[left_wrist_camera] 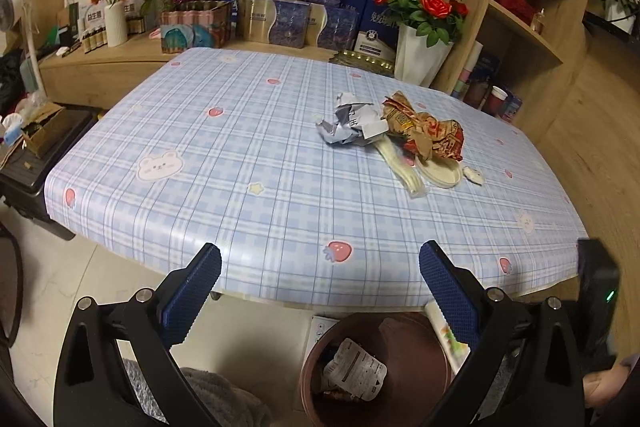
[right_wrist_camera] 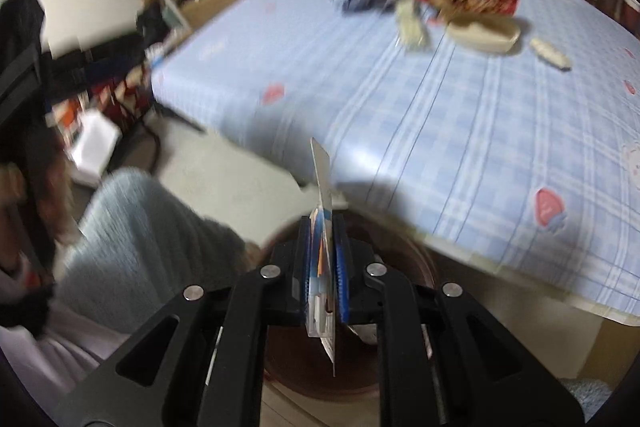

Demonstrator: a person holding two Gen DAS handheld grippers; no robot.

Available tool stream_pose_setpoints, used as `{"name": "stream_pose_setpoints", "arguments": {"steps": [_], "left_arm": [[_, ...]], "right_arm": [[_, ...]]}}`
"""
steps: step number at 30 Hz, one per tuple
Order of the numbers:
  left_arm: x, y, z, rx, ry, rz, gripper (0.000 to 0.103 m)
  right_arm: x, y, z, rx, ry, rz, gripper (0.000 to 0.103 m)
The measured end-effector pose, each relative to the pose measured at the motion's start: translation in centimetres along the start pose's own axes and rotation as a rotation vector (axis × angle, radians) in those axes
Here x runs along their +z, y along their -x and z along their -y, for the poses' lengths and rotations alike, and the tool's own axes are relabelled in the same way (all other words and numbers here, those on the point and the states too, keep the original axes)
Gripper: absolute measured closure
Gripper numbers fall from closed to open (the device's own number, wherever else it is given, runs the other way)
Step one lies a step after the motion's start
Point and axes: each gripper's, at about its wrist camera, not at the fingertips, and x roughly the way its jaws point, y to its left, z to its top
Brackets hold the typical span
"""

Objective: Collect trash
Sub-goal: 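Drop the wrapper and candle packet into the bin, opening both tools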

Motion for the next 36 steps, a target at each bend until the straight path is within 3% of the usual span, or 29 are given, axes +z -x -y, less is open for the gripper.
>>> {"name": "stream_pose_setpoints", "arguments": {"steps": [7,16,18,20,24,26,27,29,33,36], "left_arm": [[-0.5,-0.1,-0.5,0.008,0.017,-0.009,0.006],[-0.9,-0.5,-0.7,0.015,0.026,-0.027,0.006],[-0.9,-0.6,-0.7,0.015,0.027,-0.030,0.006],[-1.1,-0.6,-0.6,0.016,0.028,-0.032,0.006],[-1.1,-0.7,-0.7,0.015,0.032,-0.035,0.006],[-1.2,-0.6,-0.8,0.016,0.033,-0.035,0.006],[-1.2,-0.6,-0.8,0.016,0.033,-0.035,0.006],[-1.2,-0.7,-0.8,0.015,0.036,-0.035,0.006],[-1.2,-0.7,-1.0,0.016,0.047,-0.036,0.006],[-1.2,-0.6,-1.0,0.017,0.045,-0.035,0.006]], "right_arm": [[-1.4,-2.2,-0.3,-0.037,0.008,-0.102,0.089],[-1.9,-3.3,0.5,-0.091,-0.002,-0.137,0.088],[-1.9,-3.4,0.5,-0.081,-0.007,-0.140,0.084],[-1.9,-3.4,0.3,-0.063,-0.010,-0.136,0.071],[-1.6,-3.3,-0.1,-0.049,-0.006,-0.120,0.058],[-1.5,-3.0,0.1,-0.044,-0.014,-0.103,0.041],[-1.3,-2.7,0.1,-0.038,-0.021,-0.085,0.038],[-1.0,-2.0,0.1,-0.036,-0.026,-0.046,0.017],[0.0,0.2,0.0,-0.052,-0.034,0.072,0.006],[0.6,1.7,0.2,-0.094,-0.035,0.161,0.006]]}}
